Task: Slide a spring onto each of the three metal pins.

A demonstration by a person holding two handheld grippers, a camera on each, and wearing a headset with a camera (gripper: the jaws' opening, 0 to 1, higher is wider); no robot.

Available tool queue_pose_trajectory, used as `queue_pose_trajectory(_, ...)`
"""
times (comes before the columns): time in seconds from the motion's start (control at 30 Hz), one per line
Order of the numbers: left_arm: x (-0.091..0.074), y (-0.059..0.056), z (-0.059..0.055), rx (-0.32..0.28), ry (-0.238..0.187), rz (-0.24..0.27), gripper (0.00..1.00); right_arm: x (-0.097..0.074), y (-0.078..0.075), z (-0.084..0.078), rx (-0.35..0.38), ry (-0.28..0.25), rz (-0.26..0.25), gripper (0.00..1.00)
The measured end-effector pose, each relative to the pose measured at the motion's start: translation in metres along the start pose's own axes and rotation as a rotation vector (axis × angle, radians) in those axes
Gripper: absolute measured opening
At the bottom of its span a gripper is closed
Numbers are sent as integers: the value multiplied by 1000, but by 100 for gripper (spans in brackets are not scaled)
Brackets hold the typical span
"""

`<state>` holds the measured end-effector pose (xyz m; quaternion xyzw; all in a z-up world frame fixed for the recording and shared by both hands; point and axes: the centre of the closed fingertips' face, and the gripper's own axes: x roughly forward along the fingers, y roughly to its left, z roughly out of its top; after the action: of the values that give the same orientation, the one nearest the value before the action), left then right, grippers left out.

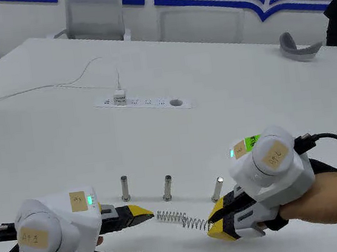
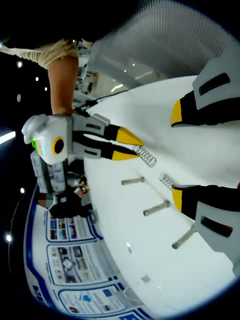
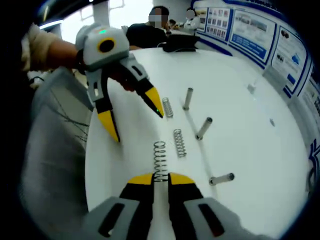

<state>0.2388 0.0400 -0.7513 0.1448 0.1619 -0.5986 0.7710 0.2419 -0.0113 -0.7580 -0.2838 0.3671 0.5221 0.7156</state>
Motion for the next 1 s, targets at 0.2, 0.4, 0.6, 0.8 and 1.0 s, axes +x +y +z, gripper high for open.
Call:
queue_pose_trajectory(0.2, 3, 0, 8, 17, -14, -15, 42, 0, 7, 9, -42, 1, 21, 12)
queue_pose_trajectory(0.4, 7, -5, 11, 36, -16, -42, 36, 1, 13, 13, -77, 7, 36, 12)
queue_pose_trajectory(0.6, 9, -8, 14, 57, -20, -58, 30, 1, 19, 16, -125, 19, 58, 12)
queue_pose_trajectory(0.8, 11, -12, 19, 75, -25, -69, 24, 1, 23, 20, -155, 19, 69, 12)
queue_pose_trajectory(1.0, 13, -16, 18, 96, -17, -73, 19, 0, 25, 20, -175, 25, 78, 12)
